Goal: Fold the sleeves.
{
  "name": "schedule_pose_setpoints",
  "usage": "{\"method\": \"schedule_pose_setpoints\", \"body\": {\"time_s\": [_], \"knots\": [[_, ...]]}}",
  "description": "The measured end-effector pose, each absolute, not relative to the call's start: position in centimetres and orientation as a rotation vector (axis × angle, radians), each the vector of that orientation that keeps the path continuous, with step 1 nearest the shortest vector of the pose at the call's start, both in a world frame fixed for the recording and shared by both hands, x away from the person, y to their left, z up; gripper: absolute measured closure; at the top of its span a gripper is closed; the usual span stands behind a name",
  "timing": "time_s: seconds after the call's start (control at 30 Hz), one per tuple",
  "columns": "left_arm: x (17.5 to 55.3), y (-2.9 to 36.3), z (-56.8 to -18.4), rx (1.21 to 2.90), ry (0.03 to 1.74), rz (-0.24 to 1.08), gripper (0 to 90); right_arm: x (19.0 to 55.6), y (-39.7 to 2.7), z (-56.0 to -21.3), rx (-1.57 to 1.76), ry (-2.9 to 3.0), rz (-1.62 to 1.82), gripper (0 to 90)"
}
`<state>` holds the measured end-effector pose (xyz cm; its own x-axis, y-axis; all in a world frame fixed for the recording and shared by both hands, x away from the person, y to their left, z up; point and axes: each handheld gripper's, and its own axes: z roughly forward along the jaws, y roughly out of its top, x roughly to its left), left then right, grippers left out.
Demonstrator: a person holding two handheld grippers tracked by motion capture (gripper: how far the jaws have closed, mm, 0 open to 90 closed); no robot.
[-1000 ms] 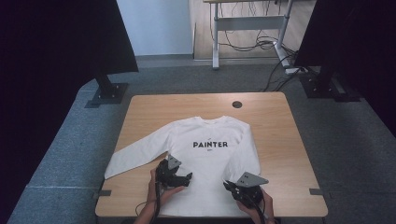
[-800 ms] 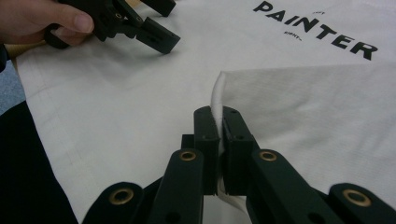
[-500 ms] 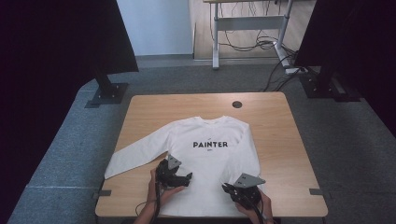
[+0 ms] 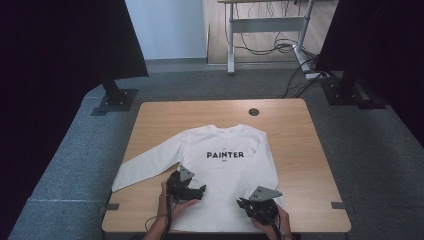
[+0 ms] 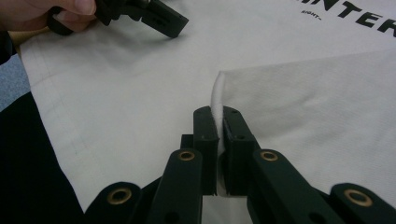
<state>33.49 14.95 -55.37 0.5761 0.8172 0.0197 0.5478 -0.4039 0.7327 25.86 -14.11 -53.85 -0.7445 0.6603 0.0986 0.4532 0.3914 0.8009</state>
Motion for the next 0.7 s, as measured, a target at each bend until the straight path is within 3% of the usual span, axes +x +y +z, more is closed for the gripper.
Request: {"method": "schedule_pose_setpoints", "body": {"time_s": [0.7], "knots": [[33.49,14.94,-55.38,2.109,1.084,0.497,12.6,25.70,-13.79,-54.25,0.980,2.474,1.243,83.7]]}}
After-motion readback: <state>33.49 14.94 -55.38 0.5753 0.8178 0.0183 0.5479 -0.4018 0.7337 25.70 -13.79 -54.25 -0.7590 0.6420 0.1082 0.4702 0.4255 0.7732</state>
